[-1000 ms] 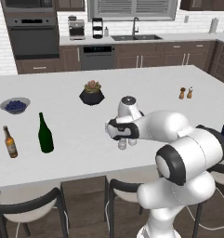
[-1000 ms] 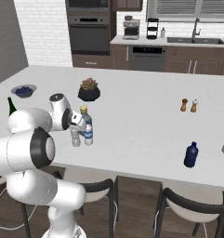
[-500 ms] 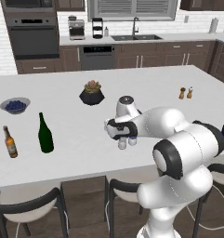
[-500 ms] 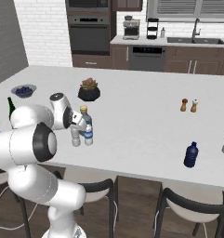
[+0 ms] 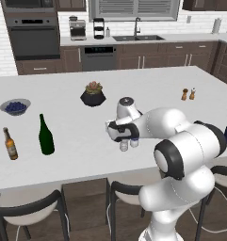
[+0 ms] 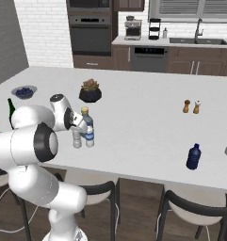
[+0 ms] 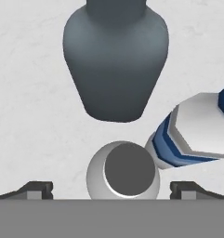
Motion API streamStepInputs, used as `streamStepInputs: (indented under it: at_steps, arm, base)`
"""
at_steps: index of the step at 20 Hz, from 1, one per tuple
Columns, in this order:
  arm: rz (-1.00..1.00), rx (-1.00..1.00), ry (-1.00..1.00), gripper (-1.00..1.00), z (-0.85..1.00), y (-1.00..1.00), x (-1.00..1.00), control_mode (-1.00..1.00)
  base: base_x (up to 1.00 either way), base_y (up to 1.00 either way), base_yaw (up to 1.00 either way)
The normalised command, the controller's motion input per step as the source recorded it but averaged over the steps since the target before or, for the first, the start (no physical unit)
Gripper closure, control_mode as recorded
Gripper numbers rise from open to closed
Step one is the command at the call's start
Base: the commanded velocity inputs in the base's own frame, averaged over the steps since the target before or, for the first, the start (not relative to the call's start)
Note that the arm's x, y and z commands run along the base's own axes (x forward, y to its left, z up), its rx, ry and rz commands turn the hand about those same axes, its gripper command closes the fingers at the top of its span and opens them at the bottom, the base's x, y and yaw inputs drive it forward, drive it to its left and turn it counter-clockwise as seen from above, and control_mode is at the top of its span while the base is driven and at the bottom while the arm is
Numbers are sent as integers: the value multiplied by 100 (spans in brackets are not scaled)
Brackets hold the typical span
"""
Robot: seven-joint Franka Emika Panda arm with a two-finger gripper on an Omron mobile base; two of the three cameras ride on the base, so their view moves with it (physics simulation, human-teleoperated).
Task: Move the plastic bottles in the middle to the plastics group, and the glass bottles in the middle to the glass group.
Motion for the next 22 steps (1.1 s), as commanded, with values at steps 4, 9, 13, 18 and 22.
streamStepInputs:
  at_steps: [4, 9, 13, 18, 22]
  arm:
    - [-6, 0, -4, -100, -1, 0, 0, -100]
    - [-5, 0, -4, -100, 0, 0, 0, -100]
    - [-4, 0, -3, -100, 0, 0, 0, -100]
    - [0, 0, 0, -100, 0, 0, 0, -100]
    - [0, 0, 0, 100, 0, 0, 0, -100]
  base:
    - [0, 0, 0]
    - [0, 0, 0]
    - [0, 0, 0]
    - [0, 0, 0]
    - [0, 0, 0]
